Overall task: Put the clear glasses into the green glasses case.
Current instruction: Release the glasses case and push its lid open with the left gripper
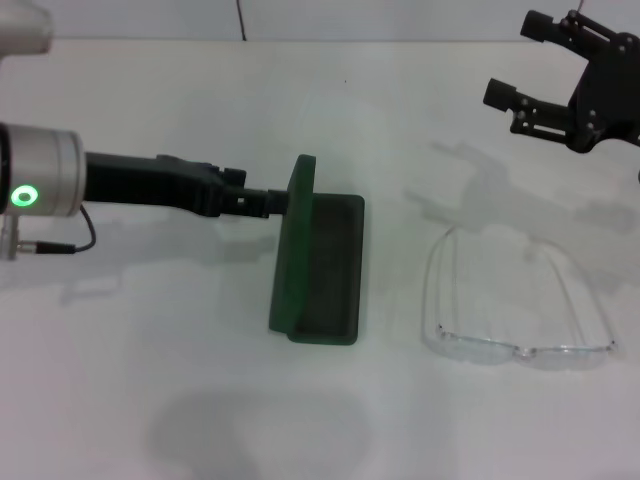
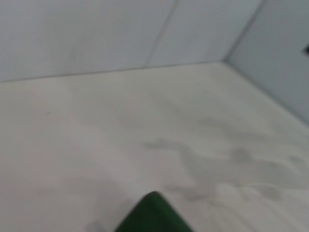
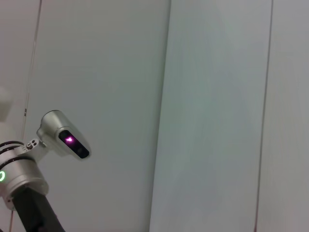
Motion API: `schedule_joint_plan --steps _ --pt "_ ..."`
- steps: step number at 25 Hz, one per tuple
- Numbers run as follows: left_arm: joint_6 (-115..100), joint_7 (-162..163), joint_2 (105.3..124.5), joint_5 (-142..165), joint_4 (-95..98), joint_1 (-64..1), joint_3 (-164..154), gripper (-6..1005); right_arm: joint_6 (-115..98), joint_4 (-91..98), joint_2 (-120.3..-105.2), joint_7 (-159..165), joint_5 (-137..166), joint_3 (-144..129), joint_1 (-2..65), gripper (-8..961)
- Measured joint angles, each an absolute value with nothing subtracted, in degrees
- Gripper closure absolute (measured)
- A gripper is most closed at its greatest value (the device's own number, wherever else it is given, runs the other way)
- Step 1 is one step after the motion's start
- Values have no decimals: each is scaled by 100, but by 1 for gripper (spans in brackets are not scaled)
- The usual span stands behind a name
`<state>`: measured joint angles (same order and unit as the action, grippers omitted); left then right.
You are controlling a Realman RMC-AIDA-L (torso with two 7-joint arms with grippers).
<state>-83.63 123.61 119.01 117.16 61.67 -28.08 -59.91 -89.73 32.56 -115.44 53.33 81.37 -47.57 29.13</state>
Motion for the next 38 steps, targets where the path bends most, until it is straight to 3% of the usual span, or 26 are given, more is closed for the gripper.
schedule_joint_plan --steps 3,17,32,38 --pt "-8036 12752 11964 11976 6288 -2845 -6184 129 -8960 3223 -11543 5313 8137 -4765 2915 92" --pt "-7491 14824 11933 12786 6345 -3353 -7459 131 -8775 3237 -11531 5299 8206 -4816 2934 95" --pt "-7479 15246 11962 12867 6291 -3437 -7692 133 -8750 3242 -11526 5142 8289 -4835 2952 99" --pt "-7467 15258 11948 12893 6291 -3445 -7692 234 -8751 3244 -11534 5080 8304 -4904 2955 100"
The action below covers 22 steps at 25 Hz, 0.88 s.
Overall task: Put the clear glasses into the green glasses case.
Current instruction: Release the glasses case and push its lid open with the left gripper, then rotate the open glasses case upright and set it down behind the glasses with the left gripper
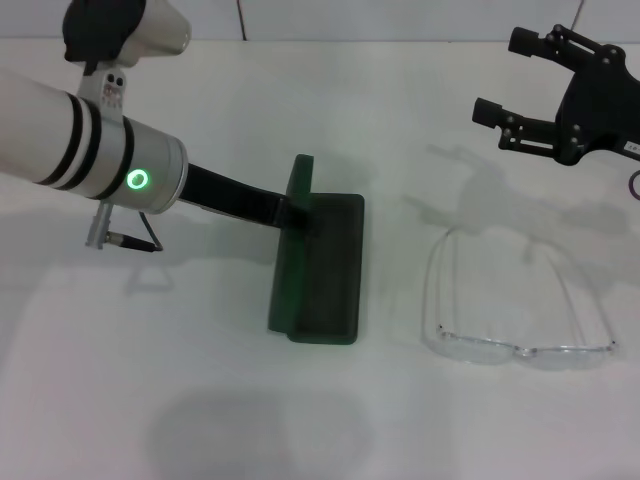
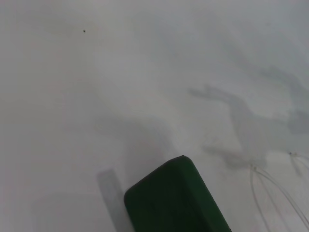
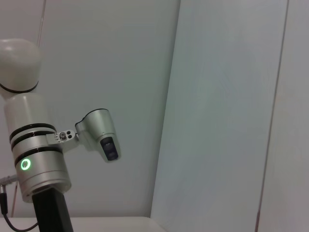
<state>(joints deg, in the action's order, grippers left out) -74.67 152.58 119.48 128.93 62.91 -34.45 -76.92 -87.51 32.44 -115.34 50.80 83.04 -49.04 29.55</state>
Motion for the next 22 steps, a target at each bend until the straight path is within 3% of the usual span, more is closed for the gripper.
schedule_joint_plan --steps 4,15,22 --pt "-7488 15197 11935 12898 6315 -3452 -7687 301 -8752 3246 -11538 5080 8306 -4904 2952 101" --pt "-7551 14241 11842 12971 6344 -3600 -7683 660 -8805 3253 -11540 5079 8256 -4873 2908 103" --pt "-7244 13026 11822 12974 6414 -3662 -7633 801 -8817 3212 -11552 4828 7554 -4833 2609 105"
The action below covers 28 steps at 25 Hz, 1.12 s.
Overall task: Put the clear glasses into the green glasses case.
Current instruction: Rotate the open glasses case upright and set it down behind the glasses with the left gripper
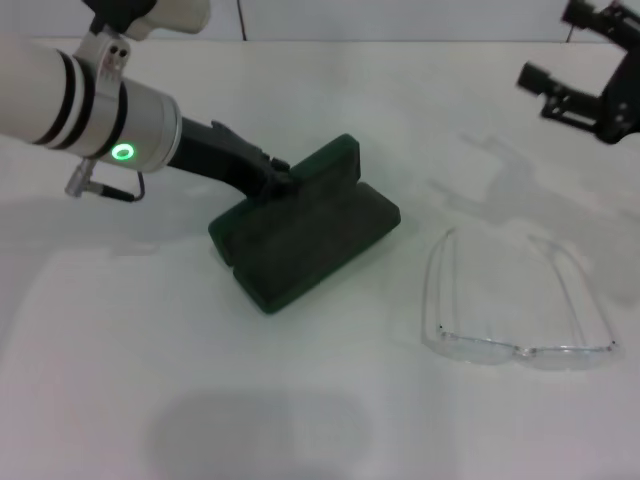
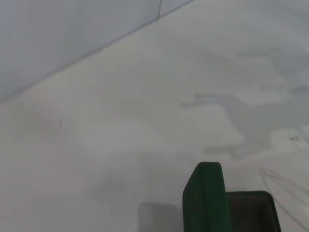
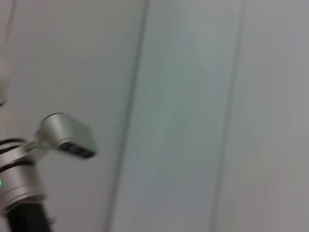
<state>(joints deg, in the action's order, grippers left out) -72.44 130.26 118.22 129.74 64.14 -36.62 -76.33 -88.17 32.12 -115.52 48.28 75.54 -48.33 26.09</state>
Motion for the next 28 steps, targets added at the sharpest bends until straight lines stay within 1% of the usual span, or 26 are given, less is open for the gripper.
schedule_joint_plan --steps 5,10,16,23,28 --pt "-7164 12144 11799 12997 6426 -3815 -7645 802 -8887 2988 -11578 4384 6625 -4832 2298 106" --pt "-7019 11305 11875 13244 6466 -3910 -7672 801 -9441 2387 -11566 3693 5916 -4834 2145 107" --pt "-7062 10589 11868 13353 6141 -4338 -7689 800 -9842 2143 -11572 3351 5869 -4868 1933 109" --pt "-7422 10339 11865 13316 5250 -5140 -7679 802 -9854 1951 -11560 3166 6070 -4950 1979 111" --pt "-7611 10311 11908 13271 5109 -5316 -7666 802 -9852 1940 -11570 3133 6072 -4965 1981 112"
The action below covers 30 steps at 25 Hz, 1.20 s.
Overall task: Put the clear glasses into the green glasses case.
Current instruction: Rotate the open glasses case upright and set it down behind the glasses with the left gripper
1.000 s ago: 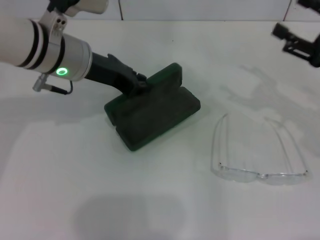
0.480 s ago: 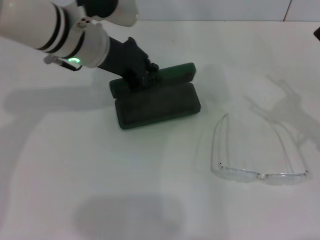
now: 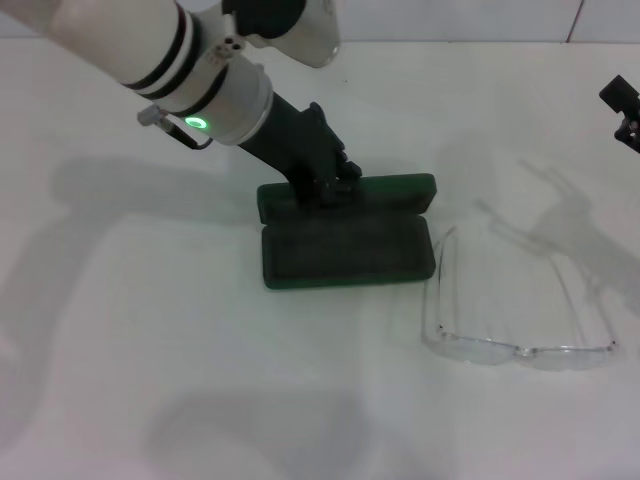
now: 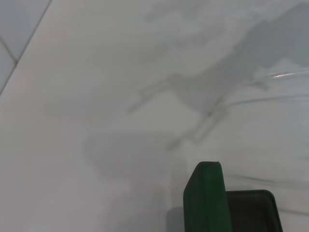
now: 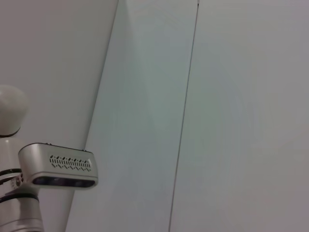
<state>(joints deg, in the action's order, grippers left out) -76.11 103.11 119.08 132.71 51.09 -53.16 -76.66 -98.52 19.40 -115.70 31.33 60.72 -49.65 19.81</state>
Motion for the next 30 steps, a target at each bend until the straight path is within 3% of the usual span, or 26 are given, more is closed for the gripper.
schedule_joint_plan --steps 30 --pt "-7779 9788 11970 13080 5245 -5400 -7950 790 -9790 1933 -11549 3051 6198 -4973 1920 119"
